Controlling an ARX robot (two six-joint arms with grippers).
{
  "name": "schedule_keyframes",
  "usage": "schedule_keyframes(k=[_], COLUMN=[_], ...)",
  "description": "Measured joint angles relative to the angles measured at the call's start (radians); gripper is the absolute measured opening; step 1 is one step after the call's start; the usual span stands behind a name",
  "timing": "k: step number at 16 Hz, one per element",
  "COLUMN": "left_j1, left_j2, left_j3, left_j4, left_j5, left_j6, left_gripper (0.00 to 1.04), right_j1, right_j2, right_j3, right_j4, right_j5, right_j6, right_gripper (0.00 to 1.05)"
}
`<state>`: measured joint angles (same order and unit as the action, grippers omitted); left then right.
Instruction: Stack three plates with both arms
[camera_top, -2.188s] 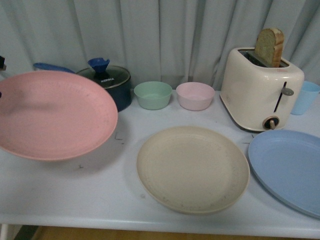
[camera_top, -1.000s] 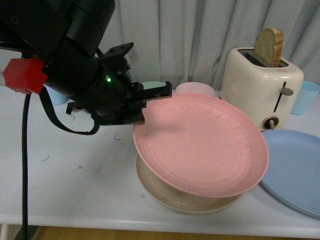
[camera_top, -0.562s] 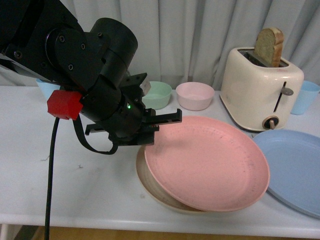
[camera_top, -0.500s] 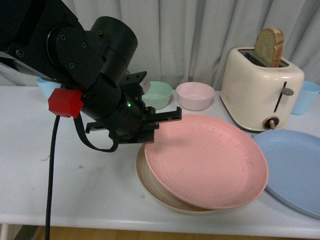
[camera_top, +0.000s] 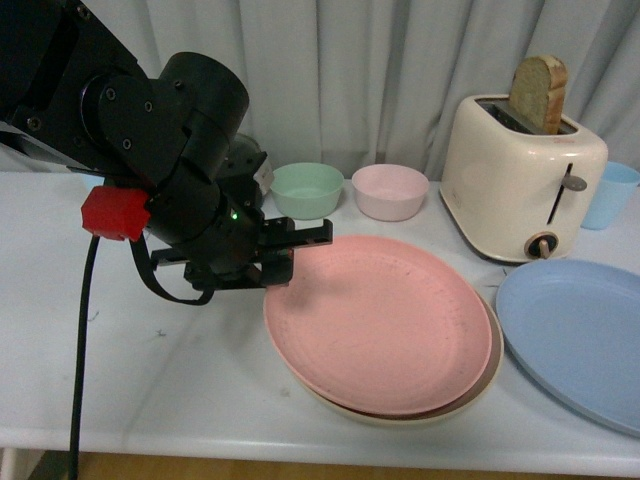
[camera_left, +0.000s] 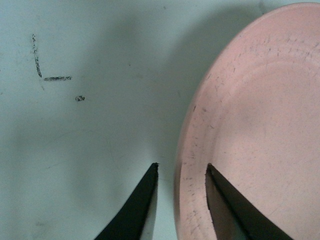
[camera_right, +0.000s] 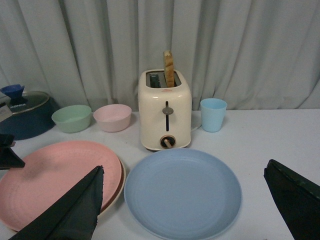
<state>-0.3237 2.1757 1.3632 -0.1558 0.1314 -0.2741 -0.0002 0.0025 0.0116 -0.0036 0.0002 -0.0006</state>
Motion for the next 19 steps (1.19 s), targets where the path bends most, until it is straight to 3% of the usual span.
schedule_keyframes(k=[4, 6, 8, 13, 15, 16, 17, 19], left_j1=[0.0, 0.003, 0.002, -0.009, -0.013, -0.015, 0.016, 0.097], left_j2=[-0.016, -0.069, -0.133, -0.521, -0.637, -0.628, -0.652, -0.806], left_j3=[-0.014, -0.032, -0.072, -0.317, -0.325, -0.484, -0.676, -0.854], left_j4=[-0.001, 0.005, 0.029, 0.234, 0.256, 0.65, 0.845, 1.042], left_j5=[0.002, 0.003, -0.005, -0.113, -0.138, -0.344, -0.406, -0.382], left_j6=[0.001, 0.002, 0.021, 0.099, 0.119, 0.196, 0.232, 0.254], left_gripper=[0.59, 0.84, 1.0, 0.98, 0.98, 0.83, 0.68, 0.41], right_j1=[0.0, 0.0, 0.0, 0.0, 0.0, 0.0, 0.0, 0.0], right_j2=[0.0, 0.0, 0.0, 0.0, 0.0, 0.0, 0.0, 0.0], right_j3=[0.0, 0.0, 0.0, 0.0, 0.0, 0.0, 0.0, 0.0], right_j4=[0.0, 0.0, 0.0, 0.0, 0.0, 0.001, -0.002, 0.0], right_j5=[0.0, 0.0, 0.0, 0.0, 0.0, 0.0, 0.0, 0.0], right_j6=[0.0, 0.0, 0.0, 0.0, 0.0, 0.0, 0.0, 0.0], right_gripper=[0.98, 0.98, 0.98, 0.98, 0.98, 0.98, 0.98, 0.98])
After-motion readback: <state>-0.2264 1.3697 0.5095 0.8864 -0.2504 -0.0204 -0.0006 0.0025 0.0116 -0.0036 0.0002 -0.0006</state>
